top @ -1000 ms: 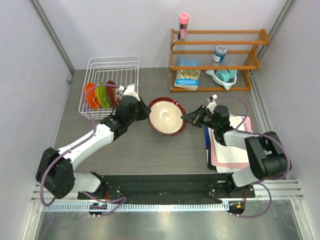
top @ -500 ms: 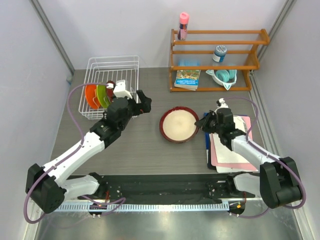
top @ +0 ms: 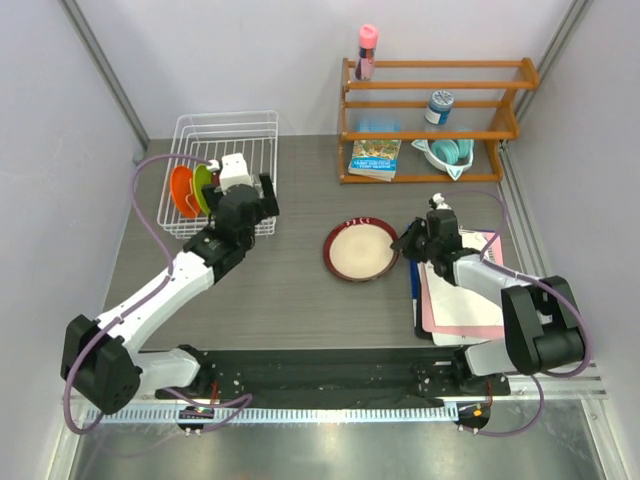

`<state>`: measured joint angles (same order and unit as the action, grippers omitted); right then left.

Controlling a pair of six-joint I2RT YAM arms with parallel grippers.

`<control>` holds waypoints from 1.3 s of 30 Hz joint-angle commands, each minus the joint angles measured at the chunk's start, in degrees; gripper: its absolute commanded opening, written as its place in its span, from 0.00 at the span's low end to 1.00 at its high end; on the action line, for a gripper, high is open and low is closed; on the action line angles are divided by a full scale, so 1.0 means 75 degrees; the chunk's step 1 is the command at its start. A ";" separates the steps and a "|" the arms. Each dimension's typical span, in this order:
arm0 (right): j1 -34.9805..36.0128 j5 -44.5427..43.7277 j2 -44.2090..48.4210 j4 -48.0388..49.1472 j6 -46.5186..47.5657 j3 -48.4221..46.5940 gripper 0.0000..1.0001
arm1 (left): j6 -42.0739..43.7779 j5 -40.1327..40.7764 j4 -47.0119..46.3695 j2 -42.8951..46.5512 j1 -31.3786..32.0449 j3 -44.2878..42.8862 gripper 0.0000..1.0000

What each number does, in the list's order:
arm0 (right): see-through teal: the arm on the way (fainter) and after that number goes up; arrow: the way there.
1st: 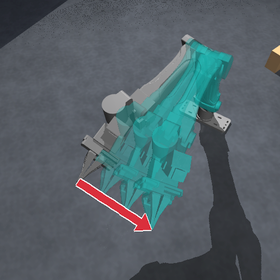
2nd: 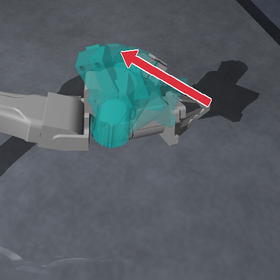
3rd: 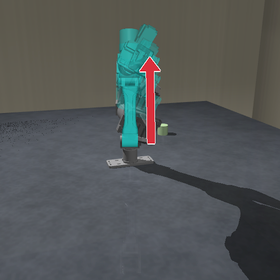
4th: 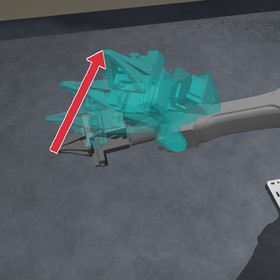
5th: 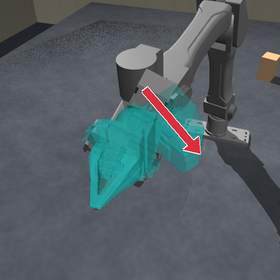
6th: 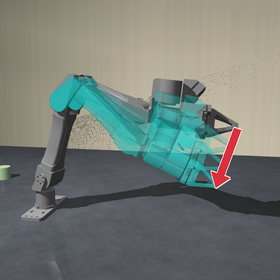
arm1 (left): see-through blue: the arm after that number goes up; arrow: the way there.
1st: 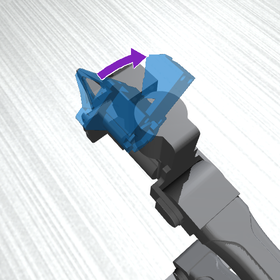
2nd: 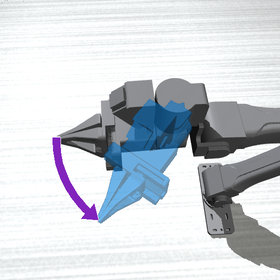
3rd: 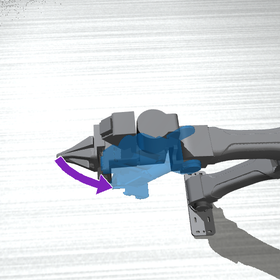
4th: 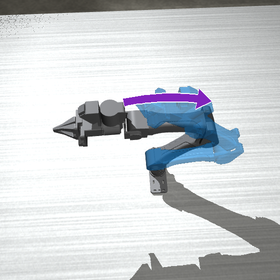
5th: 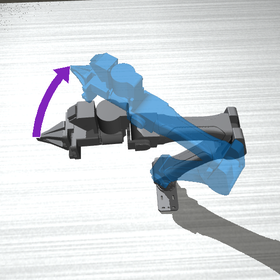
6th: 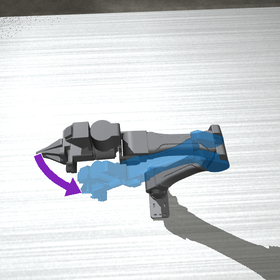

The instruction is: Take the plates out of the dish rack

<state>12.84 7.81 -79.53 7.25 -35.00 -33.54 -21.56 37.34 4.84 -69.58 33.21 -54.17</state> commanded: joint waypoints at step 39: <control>-0.0200 -0.0620 0.1076 -0.0896 0.0671 -0.0931 0.58 | 0.0133 -0.0374 -0.0283 -0.4329 -0.2858 -0.2633 0.00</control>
<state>11.60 3.70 -71.29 -0.12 -30.28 -39.48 -18.50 33.30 3.27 -103.13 11.99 -72.36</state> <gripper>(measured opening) 0.578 0.050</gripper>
